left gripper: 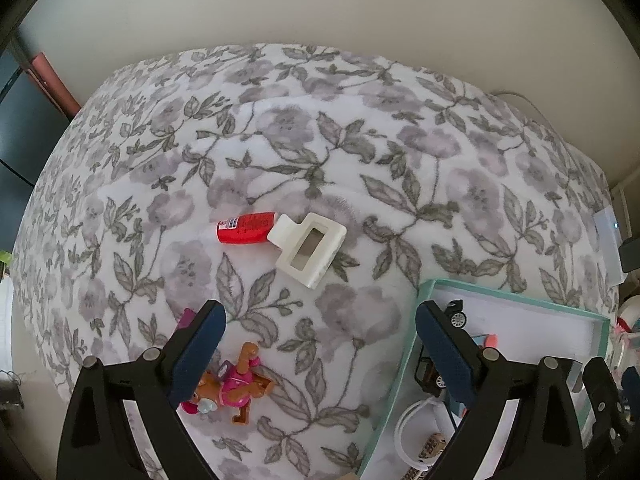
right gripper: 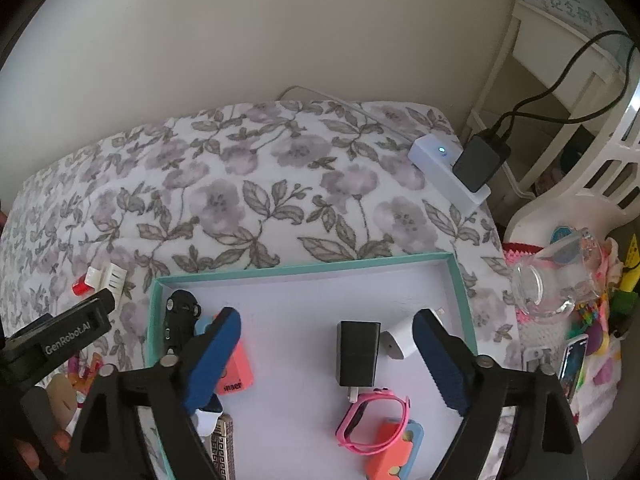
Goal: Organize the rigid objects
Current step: 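Move both tools back over the pile toward the pink lighter and toy figure, then close the left tool on the pink lighter while the right tool lowers onto the toy dog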
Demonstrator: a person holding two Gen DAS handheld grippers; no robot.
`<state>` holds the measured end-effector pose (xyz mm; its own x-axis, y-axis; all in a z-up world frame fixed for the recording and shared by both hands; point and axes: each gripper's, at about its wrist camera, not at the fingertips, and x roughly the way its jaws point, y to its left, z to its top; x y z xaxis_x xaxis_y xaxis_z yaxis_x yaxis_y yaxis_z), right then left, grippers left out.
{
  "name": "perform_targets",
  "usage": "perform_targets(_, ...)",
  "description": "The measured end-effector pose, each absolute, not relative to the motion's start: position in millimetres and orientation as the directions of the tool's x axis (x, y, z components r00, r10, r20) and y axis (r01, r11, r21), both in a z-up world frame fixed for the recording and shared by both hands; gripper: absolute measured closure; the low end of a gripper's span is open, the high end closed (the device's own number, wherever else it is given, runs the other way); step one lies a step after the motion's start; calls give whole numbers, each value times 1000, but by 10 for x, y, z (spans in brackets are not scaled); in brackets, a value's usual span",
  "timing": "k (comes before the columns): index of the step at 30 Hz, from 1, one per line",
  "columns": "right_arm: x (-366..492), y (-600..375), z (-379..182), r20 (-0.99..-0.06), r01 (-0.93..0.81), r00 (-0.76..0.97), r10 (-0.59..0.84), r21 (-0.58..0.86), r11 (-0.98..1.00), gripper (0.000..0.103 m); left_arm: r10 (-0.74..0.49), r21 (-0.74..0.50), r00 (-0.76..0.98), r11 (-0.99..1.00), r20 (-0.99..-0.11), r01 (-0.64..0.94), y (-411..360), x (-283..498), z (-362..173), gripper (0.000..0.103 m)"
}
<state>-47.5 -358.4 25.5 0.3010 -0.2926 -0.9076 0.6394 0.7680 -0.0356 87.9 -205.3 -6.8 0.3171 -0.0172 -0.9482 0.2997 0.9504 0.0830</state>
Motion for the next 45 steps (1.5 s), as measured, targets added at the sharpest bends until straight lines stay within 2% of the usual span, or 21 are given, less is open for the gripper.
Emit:
perform_targets(5,-407,-3548,160,-912,633,288,-292,-47,772,4,-6,89,308,952,-952,294,-1994,902,-120,6)
perform_targets(11,-242,-3373,57,-920,591,289,-266,-47,805,4,23,101,283,960,-959,263,-1790,972,-183,6)
perform_targets(22,195,-2633,62,-920,439,352,-173,-2,899,4,69,108,271,985,-960,132,-964,1124,-90,6)
perform_targets(35,413,-1925,-125,-936,294,341,-88,17,956,4,79,86,211,996,-974,24,-376,1172,-182,6)
perform_targets(45,490,-1563,-328,-946,220,317,62,137,966,4,108,100,123,993,-986,-70,-9,1195,-440,6)
